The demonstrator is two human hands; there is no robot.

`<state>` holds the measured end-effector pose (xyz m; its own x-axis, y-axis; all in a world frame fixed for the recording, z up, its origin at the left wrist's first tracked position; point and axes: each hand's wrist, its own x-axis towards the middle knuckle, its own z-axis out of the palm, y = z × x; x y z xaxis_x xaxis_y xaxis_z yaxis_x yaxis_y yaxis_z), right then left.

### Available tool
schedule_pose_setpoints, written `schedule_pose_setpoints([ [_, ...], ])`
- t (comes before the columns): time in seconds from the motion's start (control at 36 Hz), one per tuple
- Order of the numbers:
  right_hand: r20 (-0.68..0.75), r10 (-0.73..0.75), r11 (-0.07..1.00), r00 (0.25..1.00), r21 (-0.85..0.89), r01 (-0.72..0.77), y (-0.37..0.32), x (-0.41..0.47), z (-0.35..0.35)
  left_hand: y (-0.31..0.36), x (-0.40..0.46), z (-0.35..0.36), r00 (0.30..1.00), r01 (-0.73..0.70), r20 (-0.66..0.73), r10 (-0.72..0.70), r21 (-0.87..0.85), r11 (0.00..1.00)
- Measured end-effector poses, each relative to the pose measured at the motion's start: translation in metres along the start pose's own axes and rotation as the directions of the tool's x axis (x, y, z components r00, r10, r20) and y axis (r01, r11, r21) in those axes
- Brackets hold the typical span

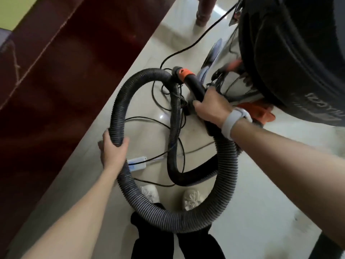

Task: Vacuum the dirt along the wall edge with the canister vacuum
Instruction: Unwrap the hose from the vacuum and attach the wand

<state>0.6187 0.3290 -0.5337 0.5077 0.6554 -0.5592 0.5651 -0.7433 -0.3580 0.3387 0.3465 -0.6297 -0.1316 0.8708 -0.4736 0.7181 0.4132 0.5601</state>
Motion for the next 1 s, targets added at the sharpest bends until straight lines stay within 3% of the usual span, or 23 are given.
schedule_pose_setpoints([
  [0.08,0.027,0.022,0.999,0.999,-0.033,-0.021,-0.008,0.015,-0.004,0.005,-0.028,0.000,0.991,-0.109,0.073,0.109,-0.004,0.994],
  [0.33,0.227,-0.078,0.989,0.971,-0.105,0.104,-0.036,0.024,-0.007,-0.018,-0.117,-0.015,0.913,-0.098,0.404,0.059,0.078,0.992],
  [0.5,0.430,-0.139,0.990,0.892,0.068,0.121,-0.027,0.014,-0.030,-0.018,-0.118,-0.030,0.919,-0.077,0.392,0.045,0.065,0.995],
  [0.61,0.505,-0.160,0.980,0.848,-0.025,0.200,-0.024,-0.002,-0.042,-0.005,-0.111,-0.039,0.920,0.052,0.391,0.021,-0.175,0.983],
  [0.78,0.476,-0.185,0.950,0.860,-0.138,0.281,-0.013,-0.030,-0.050,0.050,-0.077,-0.021,0.890,0.279,0.447,-0.093,-0.371,0.886],
  [1.0,0.306,-0.197,0.959,0.931,-0.139,0.248,0.014,-0.072,-0.029,0.090,-0.047,0.004,0.892,0.185,0.449,-0.059,-0.243,0.952],
])
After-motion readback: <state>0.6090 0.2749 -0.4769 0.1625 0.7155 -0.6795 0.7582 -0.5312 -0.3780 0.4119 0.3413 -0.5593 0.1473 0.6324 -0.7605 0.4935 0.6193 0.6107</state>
